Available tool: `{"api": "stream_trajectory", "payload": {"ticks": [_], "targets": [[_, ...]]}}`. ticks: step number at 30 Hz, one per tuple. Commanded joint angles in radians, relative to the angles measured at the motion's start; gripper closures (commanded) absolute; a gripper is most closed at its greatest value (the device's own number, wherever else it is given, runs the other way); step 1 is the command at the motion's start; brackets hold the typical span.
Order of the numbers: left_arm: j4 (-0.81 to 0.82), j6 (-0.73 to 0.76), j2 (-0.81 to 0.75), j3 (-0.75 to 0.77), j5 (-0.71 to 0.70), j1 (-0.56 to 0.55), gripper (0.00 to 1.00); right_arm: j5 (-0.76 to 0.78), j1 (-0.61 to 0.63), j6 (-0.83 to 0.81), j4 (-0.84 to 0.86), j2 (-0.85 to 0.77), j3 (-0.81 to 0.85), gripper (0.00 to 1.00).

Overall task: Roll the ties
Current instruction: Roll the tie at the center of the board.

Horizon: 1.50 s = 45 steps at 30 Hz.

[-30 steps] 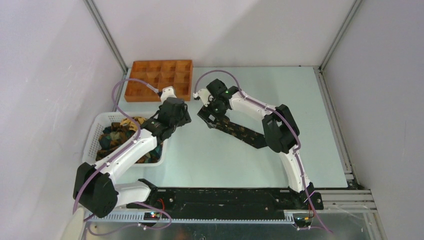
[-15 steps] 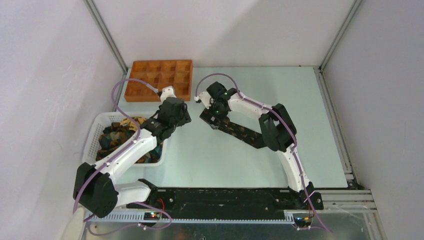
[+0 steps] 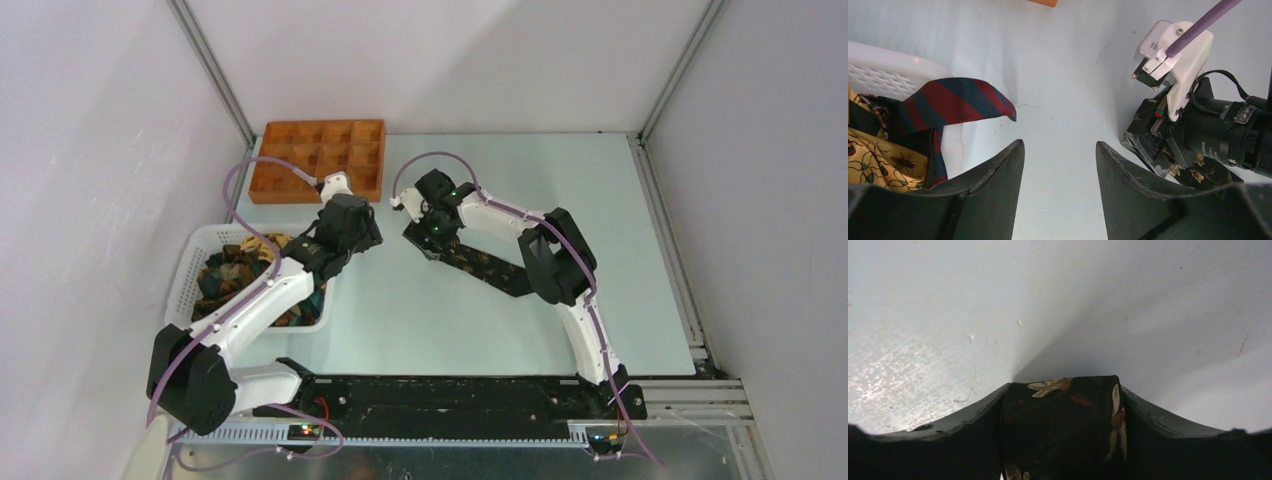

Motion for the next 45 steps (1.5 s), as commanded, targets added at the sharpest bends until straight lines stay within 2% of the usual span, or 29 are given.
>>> {"api": "stream_trajectory", "payload": {"ticks": [1,6,13,15,17,18,19,20,22,28,31,38,42,45], "targets": [[0.029,-0.018,0.004,0.010,0.012,0.007,0.40,0.022,0.001,0.000,0.044,-0.026,-0.053,0.34],[0.030,-0.018,0.011,0.013,0.016,0.008,0.40,0.020,0.000,0.003,0.045,-0.021,-0.064,0.49],[0.027,-0.018,0.010,0.014,0.016,0.008,0.40,0.019,-0.002,0.006,0.042,-0.021,-0.079,0.76],[0.028,-0.018,0.011,0.015,0.017,0.007,0.40,0.019,-0.002,0.007,0.045,-0.022,-0.083,0.79],[0.027,-0.018,0.013,0.019,0.020,0.008,0.40,0.019,-0.003,0.008,0.047,-0.022,-0.089,0.71],[0.026,-0.018,0.013,0.020,0.021,0.008,0.40,0.018,-0.003,0.008,0.047,-0.023,-0.091,0.61],[0.026,-0.018,0.016,0.021,0.021,0.007,0.40,0.017,-0.003,0.008,0.050,-0.025,-0.095,0.57],[0.026,-0.018,0.015,0.021,0.023,0.008,0.40,0.015,-0.003,0.009,0.051,-0.027,-0.097,0.47],[0.025,-0.018,0.016,0.023,0.024,0.008,0.40,0.014,-0.003,0.010,0.056,-0.032,-0.100,0.34],[0.004,-0.019,0.015,0.035,0.017,0.007,0.36,-0.023,-0.004,0.035,0.079,-0.072,-0.094,0.15],[0.000,-0.023,0.003,0.040,0.003,0.008,0.31,-0.048,-0.007,0.067,0.096,-0.103,-0.070,0.09],[-0.007,-0.024,-0.004,0.054,0.001,0.009,0.28,-0.094,-0.019,0.149,0.126,-0.181,-0.046,0.06],[-0.010,-0.027,-0.007,0.056,0.006,0.009,0.27,-0.049,-0.027,0.222,0.158,-0.245,-0.059,0.04],[-0.009,-0.028,-0.013,0.056,0.007,0.009,0.25,0.042,-0.029,0.292,0.165,-0.290,-0.056,0.04]]}}
